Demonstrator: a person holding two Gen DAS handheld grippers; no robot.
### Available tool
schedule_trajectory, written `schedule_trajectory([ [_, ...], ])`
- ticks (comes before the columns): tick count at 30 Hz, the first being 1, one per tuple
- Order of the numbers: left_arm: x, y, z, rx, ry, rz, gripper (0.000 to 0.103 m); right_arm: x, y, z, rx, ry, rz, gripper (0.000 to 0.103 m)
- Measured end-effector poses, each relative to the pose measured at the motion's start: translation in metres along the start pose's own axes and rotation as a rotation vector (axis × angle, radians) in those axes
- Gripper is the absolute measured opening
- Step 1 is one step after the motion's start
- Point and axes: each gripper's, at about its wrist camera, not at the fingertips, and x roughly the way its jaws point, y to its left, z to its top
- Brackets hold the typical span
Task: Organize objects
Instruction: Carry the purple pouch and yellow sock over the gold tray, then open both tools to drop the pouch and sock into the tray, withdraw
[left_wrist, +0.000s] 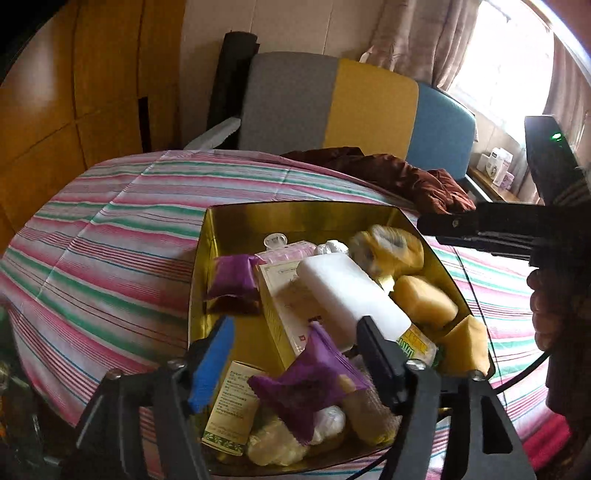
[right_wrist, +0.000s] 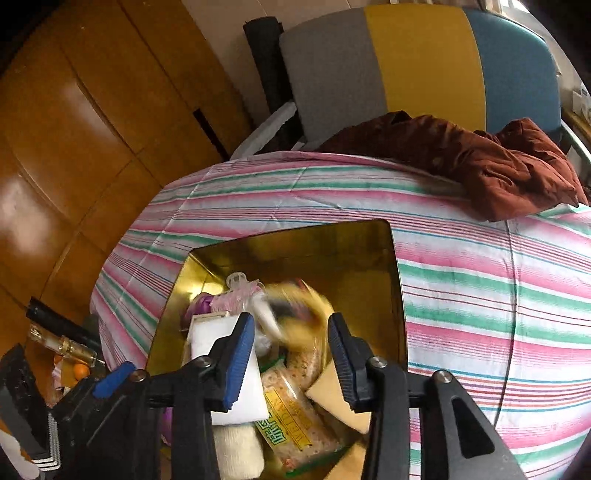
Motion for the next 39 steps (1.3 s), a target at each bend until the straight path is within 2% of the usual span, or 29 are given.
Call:
schedule_trajectory([
  [1, -0.002, 0.001, 0.0, -0.006, -0.004, 0.015, 0.087, -0.002, 0.0, -0.003, -0.006, -0.001, -0.01, 0.042],
  [6, -0.011, 0.002, 0.005, -0.029, -0.031, 0.076, 0.102, -0.012, 0.011, -0.02, -0.069, -0.021, -0.09, 0.045],
  [10, -0.023, 0.0, 0.006, -0.046, -0.053, 0.108, 0.103, -0.022, 0.021, -0.039, -0.109, -0.042, -0.148, 0.047],
  [17, -0.042, -0.01, 0.005, -0.052, -0.107, 0.191, 0.103, -0.029, 0.033, -0.071, -0.124, -0.056, -0.186, 0.048],
  [21, -0.05, -0.021, 0.004, -0.029, -0.128, 0.332, 0.103, -0.033, 0.036, -0.086, -0.121, -0.058, -0.194, 0.048],
  [24, -0.056, -0.025, -0.002, -0.013, -0.129, 0.325, 0.103, -0.035, 0.04, -0.094, -0.124, -0.058, -0.195, 0.048],
  [29, -0.056, -0.025, -0.008, -0.043, -0.091, 0.266, 0.103, -0.041, 0.046, -0.105, -0.137, -0.073, -0.206, 0.048],
  [39, -0.06, -0.028, -0.011, -0.07, -0.1, 0.22, 0.102, -0.041, 0.049, -0.111, -0.147, -0.076, -0.223, 0.048],
])
